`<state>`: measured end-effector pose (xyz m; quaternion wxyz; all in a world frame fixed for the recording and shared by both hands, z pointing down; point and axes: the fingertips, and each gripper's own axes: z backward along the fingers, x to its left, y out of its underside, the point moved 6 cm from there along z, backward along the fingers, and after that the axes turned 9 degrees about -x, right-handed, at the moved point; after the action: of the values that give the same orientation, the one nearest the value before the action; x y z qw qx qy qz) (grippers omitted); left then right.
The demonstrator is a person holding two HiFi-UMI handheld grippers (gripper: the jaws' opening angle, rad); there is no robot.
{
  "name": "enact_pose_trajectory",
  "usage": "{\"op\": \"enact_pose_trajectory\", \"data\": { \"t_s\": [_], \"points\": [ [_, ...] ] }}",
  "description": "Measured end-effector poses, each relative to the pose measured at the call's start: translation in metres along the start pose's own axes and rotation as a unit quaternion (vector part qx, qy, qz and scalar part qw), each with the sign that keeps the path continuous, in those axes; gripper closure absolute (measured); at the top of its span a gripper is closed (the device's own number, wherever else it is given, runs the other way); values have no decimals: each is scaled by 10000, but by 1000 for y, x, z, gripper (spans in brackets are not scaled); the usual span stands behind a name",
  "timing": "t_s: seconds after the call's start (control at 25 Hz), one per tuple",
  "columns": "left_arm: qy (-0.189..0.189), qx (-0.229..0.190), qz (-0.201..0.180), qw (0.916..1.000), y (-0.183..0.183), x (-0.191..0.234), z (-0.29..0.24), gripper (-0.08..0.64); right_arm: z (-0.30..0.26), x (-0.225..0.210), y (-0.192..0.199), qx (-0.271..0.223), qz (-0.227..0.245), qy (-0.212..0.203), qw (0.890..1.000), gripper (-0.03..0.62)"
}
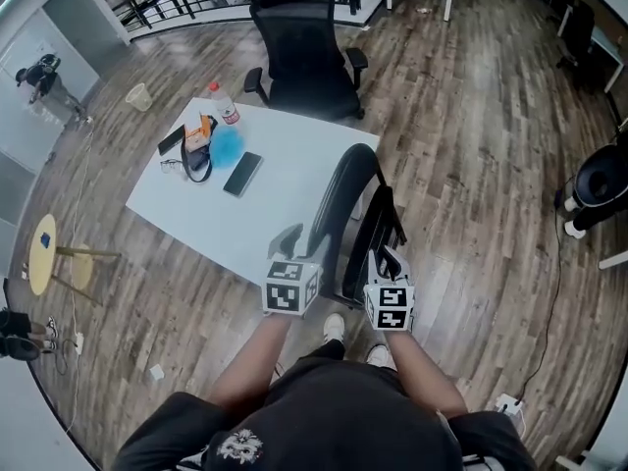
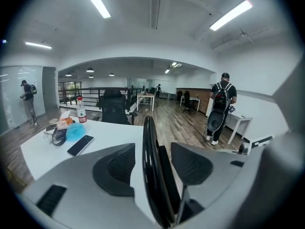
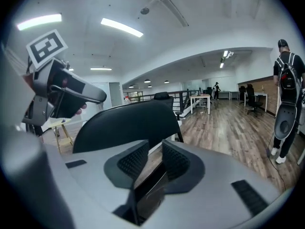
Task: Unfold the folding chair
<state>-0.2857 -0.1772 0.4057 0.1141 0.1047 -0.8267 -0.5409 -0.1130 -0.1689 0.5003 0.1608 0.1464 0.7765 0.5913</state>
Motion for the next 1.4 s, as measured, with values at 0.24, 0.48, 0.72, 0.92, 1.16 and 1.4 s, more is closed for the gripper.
{"op": "enact_pose_trajectory", "data": {
  "t_s": [0.24,0.48,0.72,0.92,1.16,1.4],
  "points": [
    [711,621,175,9954,6,14,-46,319,-60,-3,47,1023,-418,465,9928,342],
    [1011,992,-167,9898,10,16,-83,319,-113,-1,98,2050,-593,778,9739,288],
    [1315,1515,184,9795,25,24,-101,321,-141,-7,128,2645,-572,986,9576,285],
    [1764,1949,336,9642,31,24,-107,322,-156,-3,142,2958,-566,1030,9480,287],
    [1931,1960,67,9614,31,16,-106,397,-150,-9,146,2914,-943,1076,9458,287],
    [1969,1992,-38,9600,31,17,-107,400,-138,-14,153,2778,-1326,1211,9437,290]
  ]
}}
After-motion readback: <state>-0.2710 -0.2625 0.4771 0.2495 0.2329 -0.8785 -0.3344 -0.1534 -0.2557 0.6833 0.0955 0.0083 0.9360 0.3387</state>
